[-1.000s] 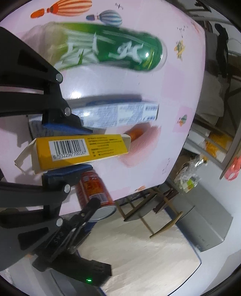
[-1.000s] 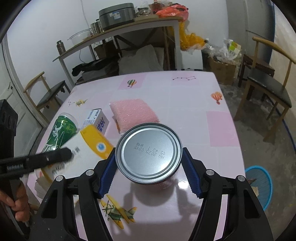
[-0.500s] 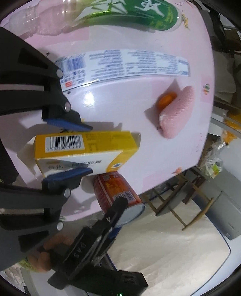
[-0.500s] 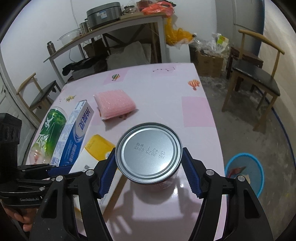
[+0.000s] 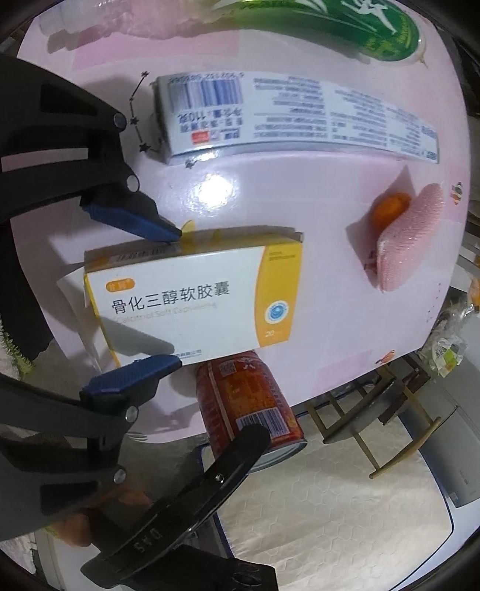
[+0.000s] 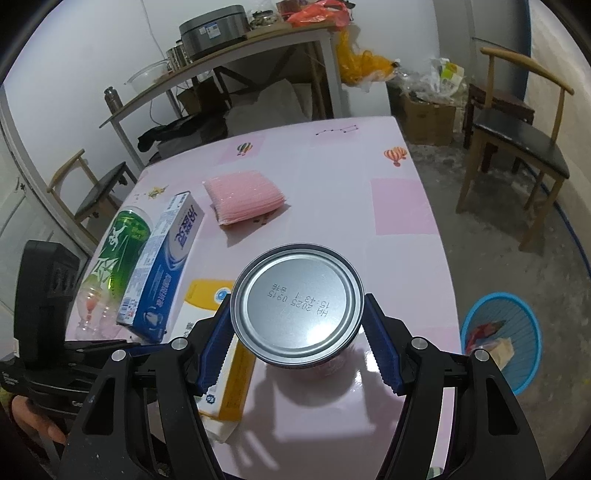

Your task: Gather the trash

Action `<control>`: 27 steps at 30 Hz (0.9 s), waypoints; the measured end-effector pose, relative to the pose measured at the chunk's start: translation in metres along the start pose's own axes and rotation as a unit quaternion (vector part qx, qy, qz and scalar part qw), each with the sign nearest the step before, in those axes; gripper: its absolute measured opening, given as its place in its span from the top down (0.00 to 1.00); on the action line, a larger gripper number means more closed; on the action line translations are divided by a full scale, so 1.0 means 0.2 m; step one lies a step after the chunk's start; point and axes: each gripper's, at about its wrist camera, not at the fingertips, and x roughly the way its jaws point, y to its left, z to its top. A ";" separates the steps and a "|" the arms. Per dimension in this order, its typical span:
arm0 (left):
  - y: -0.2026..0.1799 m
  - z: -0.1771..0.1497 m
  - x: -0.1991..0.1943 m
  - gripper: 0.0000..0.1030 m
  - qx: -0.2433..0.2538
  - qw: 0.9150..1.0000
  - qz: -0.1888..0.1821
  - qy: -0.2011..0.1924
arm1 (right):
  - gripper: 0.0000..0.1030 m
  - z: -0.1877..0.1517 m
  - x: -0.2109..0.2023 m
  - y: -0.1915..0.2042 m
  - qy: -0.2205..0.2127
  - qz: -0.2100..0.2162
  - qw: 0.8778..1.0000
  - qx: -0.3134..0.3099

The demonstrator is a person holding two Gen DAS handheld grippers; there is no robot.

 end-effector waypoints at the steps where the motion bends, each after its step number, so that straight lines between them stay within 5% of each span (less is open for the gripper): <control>1: 0.00 0.00 0.00 0.39 -0.002 1.000 -0.002 0.000 | 0.38 0.00 0.00 0.00 0.000 0.004 1.000 0.002; 9: -0.09 0.04 0.05 0.26 0.007 1.000 0.008 -0.001 | 0.38 -0.01 -0.01 -0.02 -0.003 0.004 1.000 0.010; 18: -0.17 0.06 0.11 0.14 0.033 0.997 0.074 -0.012 | 0.38 -0.02 -0.04 -0.07 -0.010 -0.013 1.000 0.018; 27: -0.27 0.01 0.20 0.13 0.133 0.978 0.160 -0.028 | 0.38 -0.04 -0.05 -0.09 -0.015 -0.035 0.999 0.001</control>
